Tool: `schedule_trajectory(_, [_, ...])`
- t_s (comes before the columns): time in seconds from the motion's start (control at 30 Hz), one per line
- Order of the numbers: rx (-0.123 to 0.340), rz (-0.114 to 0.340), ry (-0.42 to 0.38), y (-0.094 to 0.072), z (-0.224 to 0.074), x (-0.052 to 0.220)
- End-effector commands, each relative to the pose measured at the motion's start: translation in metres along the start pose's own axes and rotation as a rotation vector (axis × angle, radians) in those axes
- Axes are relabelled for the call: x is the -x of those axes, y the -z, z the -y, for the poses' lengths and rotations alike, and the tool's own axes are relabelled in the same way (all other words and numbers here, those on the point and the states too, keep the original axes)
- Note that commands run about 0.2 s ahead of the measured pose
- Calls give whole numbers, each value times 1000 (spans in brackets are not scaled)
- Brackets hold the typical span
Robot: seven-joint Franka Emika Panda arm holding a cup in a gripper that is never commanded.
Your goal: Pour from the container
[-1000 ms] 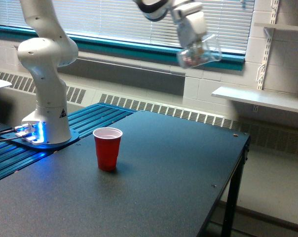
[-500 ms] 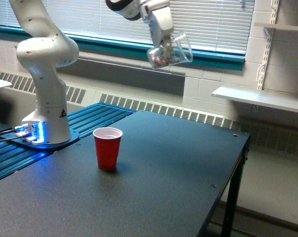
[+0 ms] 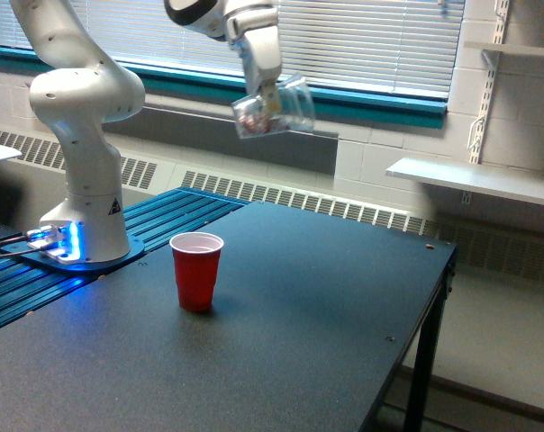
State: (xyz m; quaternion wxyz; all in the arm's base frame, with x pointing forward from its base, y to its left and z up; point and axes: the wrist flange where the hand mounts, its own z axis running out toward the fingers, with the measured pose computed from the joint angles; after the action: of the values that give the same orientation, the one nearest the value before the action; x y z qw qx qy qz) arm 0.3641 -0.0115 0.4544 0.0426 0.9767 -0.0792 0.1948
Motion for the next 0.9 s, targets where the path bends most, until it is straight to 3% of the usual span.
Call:
schedule_trajectory(0.03, [6,41,58,-5,-20,11])
schedule_trajectory(0.2, [-37,40,14,-5,-36,15])
schedule_trajectory(0.47, [-42,34,16,-12,-57,38])
schedule_trajectory(0.9, [26,175,133,-35,-78,89])
